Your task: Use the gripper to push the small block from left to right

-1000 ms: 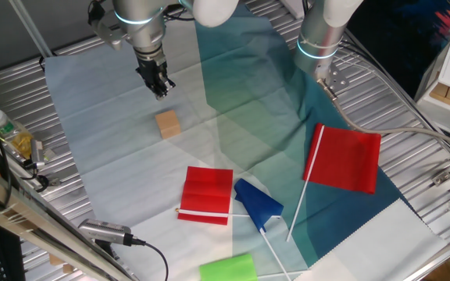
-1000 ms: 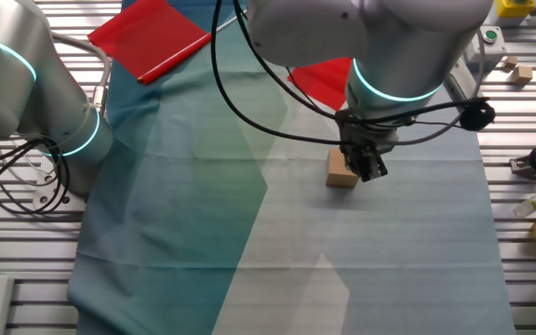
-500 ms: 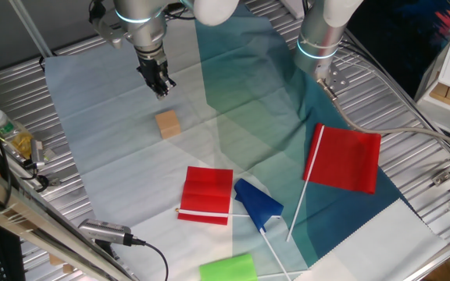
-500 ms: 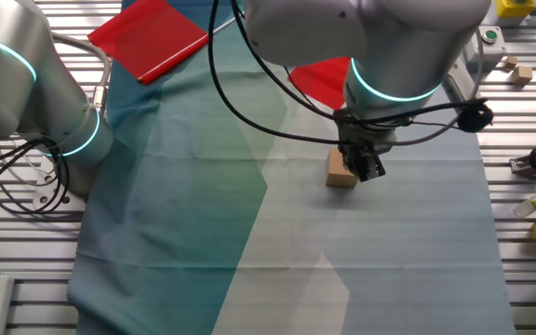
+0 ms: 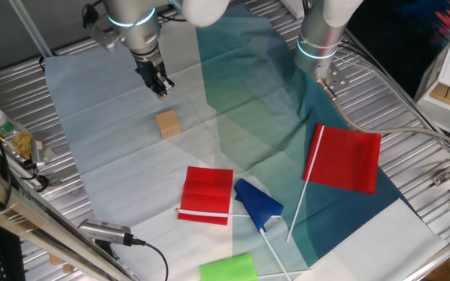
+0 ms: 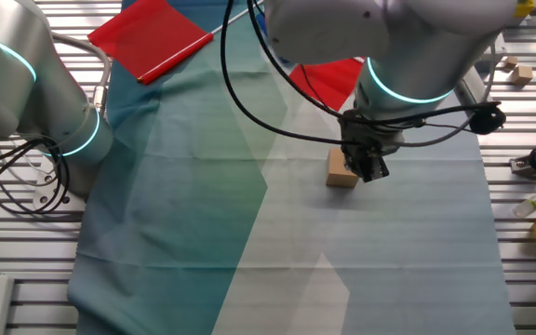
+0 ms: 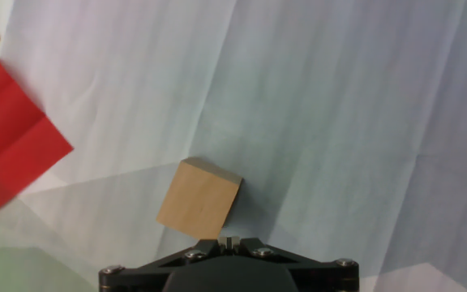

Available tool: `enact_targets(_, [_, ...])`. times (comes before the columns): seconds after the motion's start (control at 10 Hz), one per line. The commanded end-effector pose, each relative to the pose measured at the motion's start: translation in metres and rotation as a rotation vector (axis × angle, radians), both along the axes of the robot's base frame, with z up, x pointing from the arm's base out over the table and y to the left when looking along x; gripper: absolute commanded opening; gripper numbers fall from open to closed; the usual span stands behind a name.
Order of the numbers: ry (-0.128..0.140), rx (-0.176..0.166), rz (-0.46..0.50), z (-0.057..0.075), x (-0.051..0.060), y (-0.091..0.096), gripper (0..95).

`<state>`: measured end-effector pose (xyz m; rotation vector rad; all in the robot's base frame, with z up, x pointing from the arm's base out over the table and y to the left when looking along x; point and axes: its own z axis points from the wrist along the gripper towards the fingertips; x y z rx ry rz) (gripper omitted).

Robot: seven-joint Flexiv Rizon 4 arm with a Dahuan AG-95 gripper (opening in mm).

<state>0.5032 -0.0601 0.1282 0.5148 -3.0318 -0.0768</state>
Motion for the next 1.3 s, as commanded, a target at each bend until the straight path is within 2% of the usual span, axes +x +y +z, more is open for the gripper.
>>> enact_targets(0.1, [-0.003,0.002,-0.009,-0.0009,0.0006,-0.0006,0.0])
enact_targets(0.3, [0.012,-0.005,0.000,-0.0009,0.0006,-0.0006,0.0])
enact_targets(1.0, [0.015,-0.006,0.012,-0.0009,0.0006,-0.0006,0.0])
enact_targets(1.3, [0.027,-0.011,0.009,-0.0026,0.0007,-0.0016,0.0])
